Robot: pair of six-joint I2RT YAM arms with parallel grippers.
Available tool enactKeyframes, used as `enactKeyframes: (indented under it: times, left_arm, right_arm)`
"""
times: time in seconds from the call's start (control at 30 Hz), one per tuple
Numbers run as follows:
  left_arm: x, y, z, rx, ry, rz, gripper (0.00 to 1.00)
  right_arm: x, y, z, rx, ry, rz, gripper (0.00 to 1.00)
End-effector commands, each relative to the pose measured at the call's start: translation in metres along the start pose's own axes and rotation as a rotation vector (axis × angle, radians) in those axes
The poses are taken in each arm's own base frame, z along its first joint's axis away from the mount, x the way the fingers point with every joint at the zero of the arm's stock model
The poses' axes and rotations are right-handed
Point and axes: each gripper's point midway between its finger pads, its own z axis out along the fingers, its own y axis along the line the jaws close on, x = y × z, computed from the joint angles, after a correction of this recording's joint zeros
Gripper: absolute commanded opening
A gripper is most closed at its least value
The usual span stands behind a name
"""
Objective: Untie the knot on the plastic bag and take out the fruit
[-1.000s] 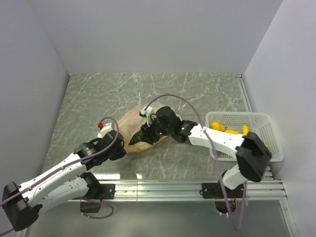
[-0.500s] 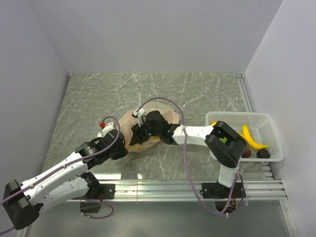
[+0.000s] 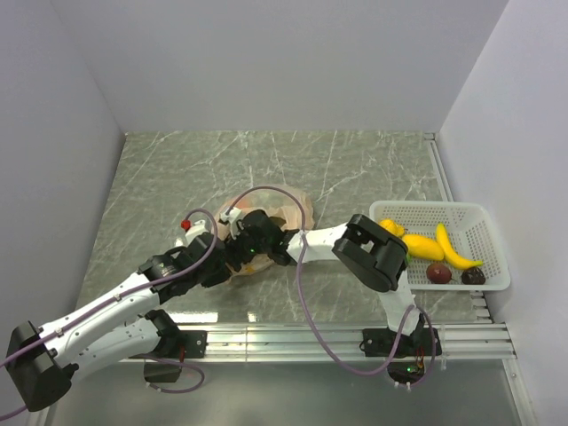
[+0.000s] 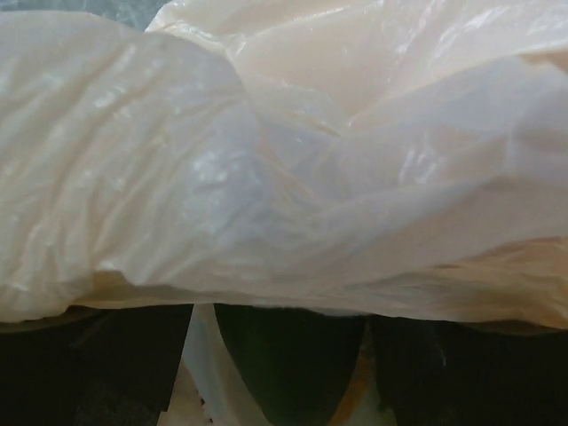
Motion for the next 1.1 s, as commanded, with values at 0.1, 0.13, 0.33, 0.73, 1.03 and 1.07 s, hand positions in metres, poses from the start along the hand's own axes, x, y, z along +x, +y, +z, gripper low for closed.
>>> enactKeyframes:
  times: [0.1, 0.13, 0.33, 0.73, 1.03, 1.07]
  left_arm:
    - [-0.007, 0.0, -0.002, 0.003, -0.032, 0.007, 0.01]
    - [-0.01, 0.001, -0.002, -0.002, -0.047, 0.007, 0.01]
    - [-0.03, 0.004, -0.011, -0.036, -0.133, 0.006, 0.01]
    - [-0.027, -0.006, 0.0, -0.016, -0.107, 0.035, 0.01]
    - [-0.022, -0.012, 0.003, 0.018, -0.087, 0.049, 0.01]
    - [-0.023, -0.013, 0.003, 0.023, -0.087, 0.048, 0.01]
  right_arm:
    - [-0.023, -0.003, -0.022, 0.06, -0.073, -0.043, 0.57]
    - [-0.027, -0.002, -0.029, 0.073, -0.088, -0.046, 0.53]
    - [-0.052, 0.004, -0.095, 0.117, -0.16, -0.1, 0.38]
    - [-0.112, -0.028, -0.242, 0.452, -0.452, -0.059, 0.38]
    - [-0.003, -0.183, -0.42, 1.302, -0.494, 0.485, 0.38]
    - [0.013, -0.188, -0.436, 1.376, -0.491, 0.529, 0.4]
